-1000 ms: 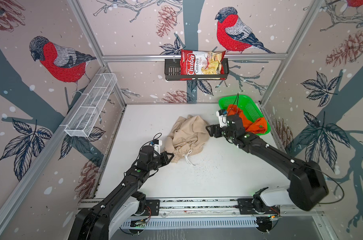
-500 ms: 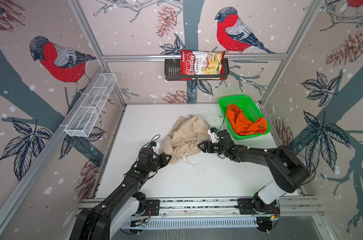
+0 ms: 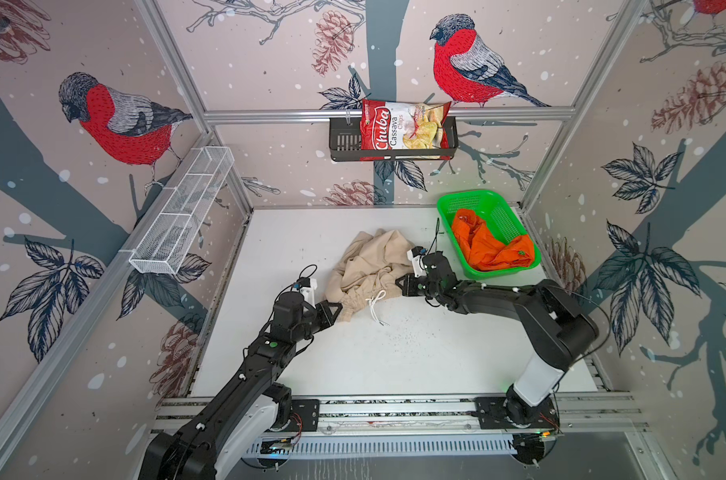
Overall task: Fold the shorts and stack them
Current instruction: 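Grasp the waistband ends with both grippers and lift the shorts up, then lay the shorts flat on the table and open both grippers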
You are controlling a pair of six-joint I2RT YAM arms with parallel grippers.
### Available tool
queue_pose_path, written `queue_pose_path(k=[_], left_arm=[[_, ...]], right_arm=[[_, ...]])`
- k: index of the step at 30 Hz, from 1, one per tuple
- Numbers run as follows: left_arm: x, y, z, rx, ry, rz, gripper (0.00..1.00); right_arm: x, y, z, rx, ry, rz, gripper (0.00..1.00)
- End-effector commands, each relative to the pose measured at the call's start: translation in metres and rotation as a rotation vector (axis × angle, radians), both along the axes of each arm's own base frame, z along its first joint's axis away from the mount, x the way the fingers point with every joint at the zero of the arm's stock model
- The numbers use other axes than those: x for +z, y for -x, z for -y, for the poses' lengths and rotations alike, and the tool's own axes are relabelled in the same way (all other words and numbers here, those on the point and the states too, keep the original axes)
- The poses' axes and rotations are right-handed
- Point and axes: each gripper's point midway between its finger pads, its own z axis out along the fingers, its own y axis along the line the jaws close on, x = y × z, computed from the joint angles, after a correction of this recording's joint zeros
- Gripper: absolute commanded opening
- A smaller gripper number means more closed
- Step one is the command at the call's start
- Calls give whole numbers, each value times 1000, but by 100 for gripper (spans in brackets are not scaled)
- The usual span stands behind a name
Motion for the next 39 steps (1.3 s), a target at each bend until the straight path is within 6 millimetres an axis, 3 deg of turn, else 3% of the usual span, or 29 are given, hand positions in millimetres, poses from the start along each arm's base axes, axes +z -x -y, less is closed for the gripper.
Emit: queue_pose_path(k=[1,7,12,15,20,24,26,28,33,37,39], left_arm=[[37,-10,3,-17,6,119,0],[116,-38,9,-55,-64,309,0],[199,-72,19,-105,-164,452,0],[252,-79,17,-88,-201,556,0],[303,-60,3,-35,-224,660,0],[314,-33,-9,6,-190,685,0],[313,-24,-15,30,-175,686,0],[308,-20,-20,55,-180,685,0],[288,-42,-20,70,-237,653,0],[284,-80,-12,63,-276,656,0],[290,-105,-17,91,-297,659,0]], right_arm=[[51,-12,12,-40,5,124,4],[185,-29,39,-86,-10,394,2],[306,-34,48,-101,-21,595,2],[366,-17,54,-92,-69,689,1],[426,37,76,-78,-173,794,1],[437,81,86,-54,-255,814,0],[431,92,86,-45,-278,796,0],[418,91,82,-41,-271,762,0],[372,53,58,-22,-216,660,0],[347,-3,35,-1,-198,607,0],[346,-37,30,-14,-191,601,0]])
